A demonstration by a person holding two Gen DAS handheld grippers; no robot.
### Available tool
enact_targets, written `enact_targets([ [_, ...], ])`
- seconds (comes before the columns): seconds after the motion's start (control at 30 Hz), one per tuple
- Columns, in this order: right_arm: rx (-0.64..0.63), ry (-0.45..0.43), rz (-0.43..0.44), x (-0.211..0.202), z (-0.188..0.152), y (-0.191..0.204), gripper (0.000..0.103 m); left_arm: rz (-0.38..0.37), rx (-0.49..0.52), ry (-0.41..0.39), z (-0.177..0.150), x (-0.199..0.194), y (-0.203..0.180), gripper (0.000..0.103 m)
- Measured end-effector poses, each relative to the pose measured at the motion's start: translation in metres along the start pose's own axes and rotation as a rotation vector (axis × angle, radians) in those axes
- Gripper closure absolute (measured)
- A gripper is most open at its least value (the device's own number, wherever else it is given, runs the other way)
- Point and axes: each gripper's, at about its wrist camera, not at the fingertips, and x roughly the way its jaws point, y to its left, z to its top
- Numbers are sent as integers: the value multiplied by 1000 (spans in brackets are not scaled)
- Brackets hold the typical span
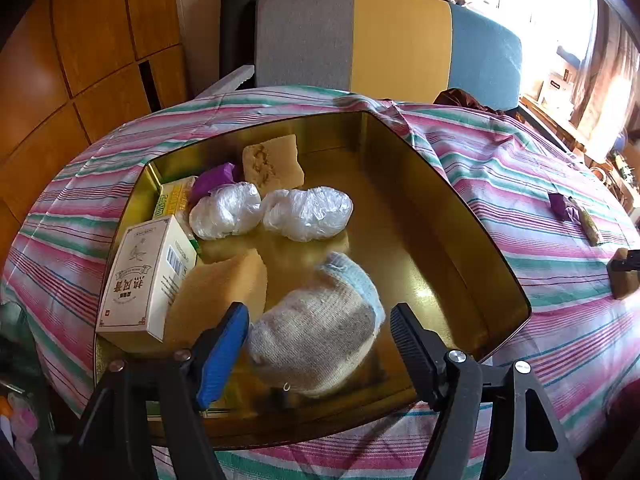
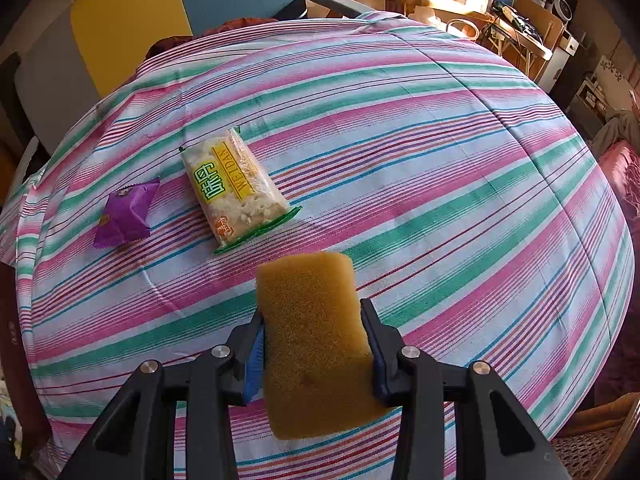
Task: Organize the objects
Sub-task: 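Carry the knitted pouch into the gold tray and open the left tool, then carry the yellow sponge into the gold tray and open the right tool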
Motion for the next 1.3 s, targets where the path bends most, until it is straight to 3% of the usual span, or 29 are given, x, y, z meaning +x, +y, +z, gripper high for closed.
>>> enact_targets([
  [0.37,16,3,11,0,0,-5,60,16,-58,-59,0,-27,20,29],
  [0.63,-7,-8,-6,-3,-1,0,61,86,-92,-131,0,-57,38,29],
  [0.8,-50,-11,26,-6,-4,12,61,80,-117,-149,3,-64,44,29],
  [1.07,-144,-67,87,-40,-22,47,61,62,-135,-134,-1,-60,50,29],
  [1.3,-342,-136,259,-95,-50,144,61,47,-157,-123,-5,-56,55,28],
])
